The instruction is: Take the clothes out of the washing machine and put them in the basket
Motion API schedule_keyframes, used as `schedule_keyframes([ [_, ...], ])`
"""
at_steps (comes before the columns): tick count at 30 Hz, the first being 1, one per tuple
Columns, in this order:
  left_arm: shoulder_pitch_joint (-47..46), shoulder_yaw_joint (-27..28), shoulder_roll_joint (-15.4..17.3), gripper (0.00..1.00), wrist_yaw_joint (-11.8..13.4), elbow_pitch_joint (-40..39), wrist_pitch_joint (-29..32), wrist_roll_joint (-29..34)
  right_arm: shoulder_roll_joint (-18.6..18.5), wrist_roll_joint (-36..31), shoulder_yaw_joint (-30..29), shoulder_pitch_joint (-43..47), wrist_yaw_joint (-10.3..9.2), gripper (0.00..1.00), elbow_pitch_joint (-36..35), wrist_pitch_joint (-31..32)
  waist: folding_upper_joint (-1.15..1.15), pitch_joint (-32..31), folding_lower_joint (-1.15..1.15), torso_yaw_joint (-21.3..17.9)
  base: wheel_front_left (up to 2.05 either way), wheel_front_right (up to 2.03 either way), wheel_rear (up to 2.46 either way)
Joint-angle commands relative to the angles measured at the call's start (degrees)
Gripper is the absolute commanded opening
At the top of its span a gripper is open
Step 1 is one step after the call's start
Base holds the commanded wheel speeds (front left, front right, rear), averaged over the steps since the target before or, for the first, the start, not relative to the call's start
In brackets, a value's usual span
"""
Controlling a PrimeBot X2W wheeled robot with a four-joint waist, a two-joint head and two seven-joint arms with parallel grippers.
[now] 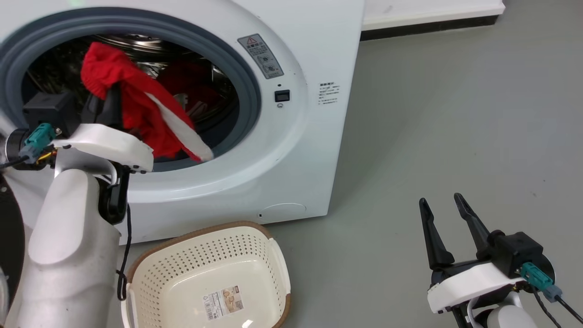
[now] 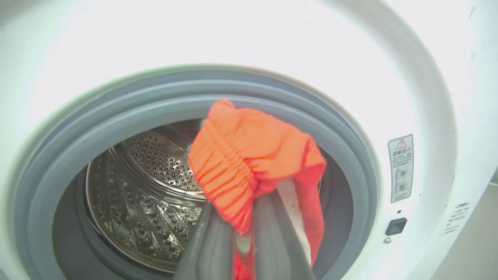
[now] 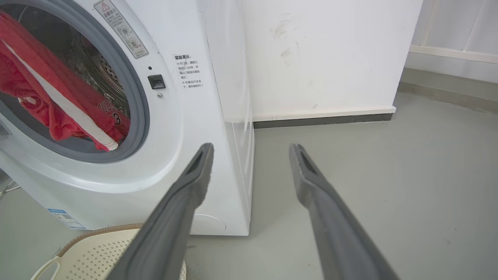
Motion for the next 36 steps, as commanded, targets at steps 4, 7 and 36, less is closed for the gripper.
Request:
schedule_keyframes([
  [4, 3.67, -0.62, -0.58, 0.0, 0.93, -8.33, 1.26, -0.01, 0.01, -0.24, -0.22, 0.93, -0.02, 1.0, -0.67, 0.5, 0.0, -0.55, 0.01, 1.68, 0.0, 0.0, 0.0],
  [7, 7.07, -0.73, -0.82, 0.0, 2.22, -15.78, 3.37, -0.2, 0.01, -0.38, -0.31, 1.13, -0.02, 1.0, -1.05, 0.84, 0.0, -0.59, 0.01, 2.4, 0.0, 0.0, 0.0],
  [36, 45.85, -5.36, -9.37, 0.0, 9.36, -34.02, 8.02, -5.17, 0.01, -1.63, 0.87, -0.15, -0.02, 1.0, -3.87, 2.78, 0.0, 4.23, 0.01, 4.47, 0.0, 0.0, 0.0],
])
